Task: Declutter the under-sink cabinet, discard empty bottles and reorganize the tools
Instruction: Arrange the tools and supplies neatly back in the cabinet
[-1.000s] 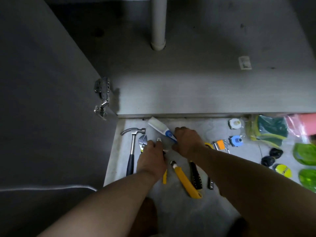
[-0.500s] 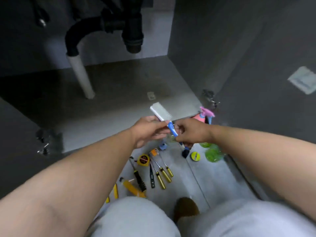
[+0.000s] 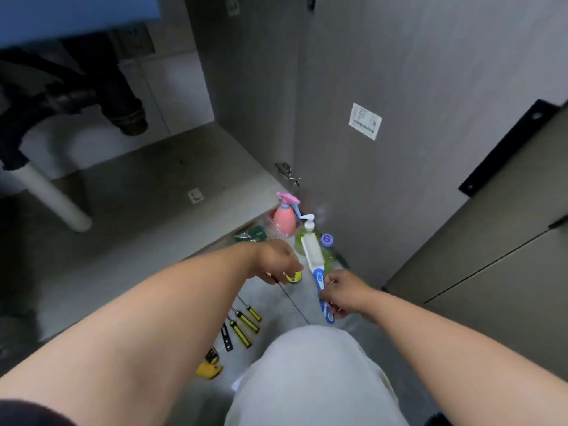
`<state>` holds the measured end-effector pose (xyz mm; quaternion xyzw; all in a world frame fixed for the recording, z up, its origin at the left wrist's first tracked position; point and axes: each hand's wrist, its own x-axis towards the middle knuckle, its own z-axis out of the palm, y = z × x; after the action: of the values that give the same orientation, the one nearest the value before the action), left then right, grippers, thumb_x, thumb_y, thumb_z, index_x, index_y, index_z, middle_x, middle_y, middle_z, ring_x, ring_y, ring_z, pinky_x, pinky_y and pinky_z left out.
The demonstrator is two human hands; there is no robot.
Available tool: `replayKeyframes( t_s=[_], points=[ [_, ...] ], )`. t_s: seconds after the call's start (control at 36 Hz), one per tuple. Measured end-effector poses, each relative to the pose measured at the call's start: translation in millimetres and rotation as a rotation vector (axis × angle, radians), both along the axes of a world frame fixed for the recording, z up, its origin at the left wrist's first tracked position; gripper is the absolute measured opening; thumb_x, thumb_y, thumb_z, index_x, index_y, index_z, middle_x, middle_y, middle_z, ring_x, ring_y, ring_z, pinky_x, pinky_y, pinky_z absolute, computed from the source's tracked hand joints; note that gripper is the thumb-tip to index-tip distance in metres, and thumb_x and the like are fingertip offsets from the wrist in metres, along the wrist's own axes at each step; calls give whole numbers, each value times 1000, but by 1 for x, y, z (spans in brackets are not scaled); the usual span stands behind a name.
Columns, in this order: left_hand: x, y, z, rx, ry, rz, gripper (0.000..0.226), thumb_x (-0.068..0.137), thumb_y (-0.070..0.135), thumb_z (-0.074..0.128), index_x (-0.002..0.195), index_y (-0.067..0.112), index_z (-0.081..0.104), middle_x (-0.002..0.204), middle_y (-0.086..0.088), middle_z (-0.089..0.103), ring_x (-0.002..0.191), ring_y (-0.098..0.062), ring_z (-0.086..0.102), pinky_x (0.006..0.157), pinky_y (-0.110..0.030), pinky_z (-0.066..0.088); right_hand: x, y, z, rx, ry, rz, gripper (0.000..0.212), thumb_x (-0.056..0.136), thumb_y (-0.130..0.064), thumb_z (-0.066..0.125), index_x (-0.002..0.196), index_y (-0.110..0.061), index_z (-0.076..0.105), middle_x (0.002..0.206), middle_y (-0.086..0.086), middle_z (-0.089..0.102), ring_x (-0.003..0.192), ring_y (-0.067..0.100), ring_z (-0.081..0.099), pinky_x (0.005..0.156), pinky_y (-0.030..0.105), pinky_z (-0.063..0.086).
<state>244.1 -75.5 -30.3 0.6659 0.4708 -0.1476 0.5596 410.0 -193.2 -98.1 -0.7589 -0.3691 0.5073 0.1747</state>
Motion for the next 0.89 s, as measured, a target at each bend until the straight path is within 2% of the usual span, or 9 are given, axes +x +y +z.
replayKeyframes(
  t_s=[0.14, 0.31, 0.42, 0.5, 0.58, 0.64, 0.72, 0.78, 0.89],
  points=[
    [-2, 5, -31, 72, 98, -59, 15, 98, 26, 59, 108, 18, 66, 103, 1, 68, 90, -13, 68, 76, -29, 54, 8, -17, -61, -151, 5, -93, 12, 84, -5, 58, 72, -8, 56, 50, 7, 59, 44, 21, 62, 47, 31, 57],
    [-17, 11, -64, 67, 175, -104, 25, 100, 25, 55, 119, 13, 66, 112, -4, 67, 102, -20, 70, 85, -36, 57, 1, -12, -106, -292, 32, -166, 6, 84, -6, 61, 82, -1, 59, 63, 14, 66, 46, 19, 67, 47, 27, 55],
    [-24, 15, -85, 143, 197, -171, 28, 99, 22, 57, 115, 2, 69, 117, -15, 70, 104, -28, 71, 81, -36, 56, -3, 1, -124, -365, 84, -294, 7, 86, -3, 64, 86, 1, 58, 67, 16, 65, 48, 20, 67, 50, 30, 58],
    [-23, 18, -102, 219, 217, -272, 29, 99, 25, 59, 116, 5, 70, 126, -10, 65, 112, -26, 65, 97, -37, 53, -3, 5, -141, -359, 121, -466, 7, 88, 1, 60, 88, 7, 58, 65, 20, 63, 40, 20, 64, 44, 29, 55],
    [-22, 20, -120, 258, 212, -318, 27, 99, 26, 58, 122, 14, 66, 132, -5, 60, 120, -22, 58, 104, -35, 48, -3, 6, -155, -345, 125, -613, 6, 88, 2, 58, 89, 8, 59, 67, 22, 65, 39, 22, 63, 42, 29, 54],
    [-24, 19, -130, 266, 201, -325, 26, 100, 25, 56, 124, 17, 63, 133, -5, 59, 121, -22, 57, 103, -33, 47, -3, 6, -165, -340, 148, -658, 10, 89, 2, 58, 96, 8, 60, 70, 23, 67, 47, 25, 67, 53, 39, 61],
    [-33, 19, -137, 295, 202, -357, 27, 100, 22, 53, 126, 17, 60, 128, -7, 61, 116, -23, 58, 100, -35, 48, -10, 7, -175, -337, 62, -590, 33, 84, -4, 63, 114, 8, 55, 99, 25, 70, 86, 36, 72, 87, 47, 59],
    [-53, 25, -132, 333, 241, -386, 28, 100, 19, 51, 127, 17, 59, 128, -7, 61, 115, -23, 57, 99, -34, 48, -25, 16, -174, -333, 3, -520, 39, 82, -6, 62, 116, 3, 45, 114, 24, 64, 92, 35, 69, 85, 43, 59],
    [-90, 43, -104, 440, 329, -428, 31, 97, 22, 53, 128, 22, 59, 128, -3, 59, 115, -21, 57, 97, -34, 49, -47, 38, -148, -308, 48, -421, 39, 84, -6, 54, 121, 5, 48, 114, 25, 65, 93, 38, 72, 84, 50, 61]
  ],
)
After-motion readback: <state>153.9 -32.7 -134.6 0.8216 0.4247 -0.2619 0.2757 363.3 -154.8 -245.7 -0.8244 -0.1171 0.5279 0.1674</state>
